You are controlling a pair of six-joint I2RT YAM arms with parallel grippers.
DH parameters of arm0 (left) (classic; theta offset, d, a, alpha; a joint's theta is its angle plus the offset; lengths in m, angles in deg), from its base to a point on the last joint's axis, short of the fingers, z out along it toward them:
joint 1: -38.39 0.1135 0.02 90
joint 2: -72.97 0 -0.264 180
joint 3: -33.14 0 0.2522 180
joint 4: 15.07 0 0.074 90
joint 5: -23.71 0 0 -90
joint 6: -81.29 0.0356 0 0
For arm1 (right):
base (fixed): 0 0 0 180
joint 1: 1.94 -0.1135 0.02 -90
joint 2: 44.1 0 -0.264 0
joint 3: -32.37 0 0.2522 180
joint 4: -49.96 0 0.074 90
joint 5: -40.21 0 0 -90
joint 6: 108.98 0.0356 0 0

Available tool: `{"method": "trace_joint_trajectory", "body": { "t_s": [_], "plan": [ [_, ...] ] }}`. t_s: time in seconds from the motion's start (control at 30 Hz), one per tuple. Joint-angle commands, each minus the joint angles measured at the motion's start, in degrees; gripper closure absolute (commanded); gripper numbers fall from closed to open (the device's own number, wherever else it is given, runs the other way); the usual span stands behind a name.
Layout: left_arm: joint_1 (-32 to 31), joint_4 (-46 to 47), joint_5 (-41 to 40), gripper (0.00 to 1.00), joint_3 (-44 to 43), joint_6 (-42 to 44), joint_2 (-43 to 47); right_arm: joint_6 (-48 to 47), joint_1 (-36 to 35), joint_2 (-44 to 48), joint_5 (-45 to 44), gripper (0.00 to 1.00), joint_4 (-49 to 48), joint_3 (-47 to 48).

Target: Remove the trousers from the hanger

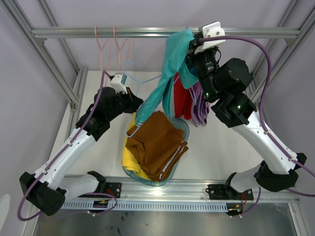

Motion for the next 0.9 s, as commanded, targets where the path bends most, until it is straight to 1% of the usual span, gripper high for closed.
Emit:
{"method": "trace_joint_trajectory", "body": {
  "t_s": [0.0,0.03,0.07,0.1,0.17,0.27,0.33,0.37,0.4,0.43,0.5,0.53,0.6,0.77,0.87],
  "plan": [
    [-2.0,-2.6,-4.9,0.99,-4.3,3.6,-0.9,-0.4,0.7,1.2,-0.2,1.00,-4.3,6.3],
    [-2.7,-3.4,-5.2,1.00,-4.7,4.0,-2.5,-0.4,0.6,0.9,-0.1,1.00,-3.8,7.2],
    [-3.1,-4.1,-7.4,1.00,-5.6,4.1,-3.5,-0.6,0.6,0.6,-0.3,1.00,-2.6,9.3],
    [-3.6,-6.5,-7.8,1.00,-7.3,3.9,-4.4,-0.6,0.8,-0.3,-0.5,1.00,-1.8,10.4],
    [-3.8,-7.1,-8.5,1.00,-7.3,4.0,-5.9,-0.3,0.8,-0.7,-0.9,1.00,1.2,12.1],
    [-3.8,-7.0,-9.4,1.00,-7.4,3.9,-5.6,1.9,0.8,1.0,-0.3,1.00,2.6,9.9],
    [-3.8,-6.8,-10.2,1.00,-7.1,4.1,-4.9,3.8,0.8,2.9,0.2,1.00,1.6,3.9],
    [-3.8,-6.7,-10.8,1.00,-7.1,4.2,-4.2,4.4,0.8,5.3,0.4,1.00,0.6,1.5],
    [-3.8,-6.6,-11.3,1.00,-7.2,4.5,-3.8,5.2,0.8,6.6,0.5,1.00,0.3,-3.8],
    [-3.8,-6.9,-11.8,1.00,-7.2,4.7,-3.6,6.2,0.8,9.2,0.7,1.00,-2.8,-6.5],
    [-3.7,-7.1,-13.5,1.00,-7.4,5.1,-3.1,7.5,0.8,12.0,0.6,1.00,-3.9,-11.7],
    [-3.5,-7.2,-13.8,1.00,-7.4,5.1,-3.0,8.4,0.8,13.3,0.6,1.00,-4.9,-16.4],
    [-3.4,-8.1,-14.0,0.99,-7.9,5.0,-3.5,9.1,0.8,17.0,0.5,1.00,-7.0,-21.9],
    [-2.9,-9.5,-14.6,1.00,-8.8,4.5,-5.3,8.5,0.9,22.4,-1.7,1.00,-7.3,-24.8],
    [-2.6,-9.3,-14.6,1.00,-8.7,4.4,-5.3,8.2,0.9,24.2,-2.6,1.00,-5.6,-25.8]
  ]
}}
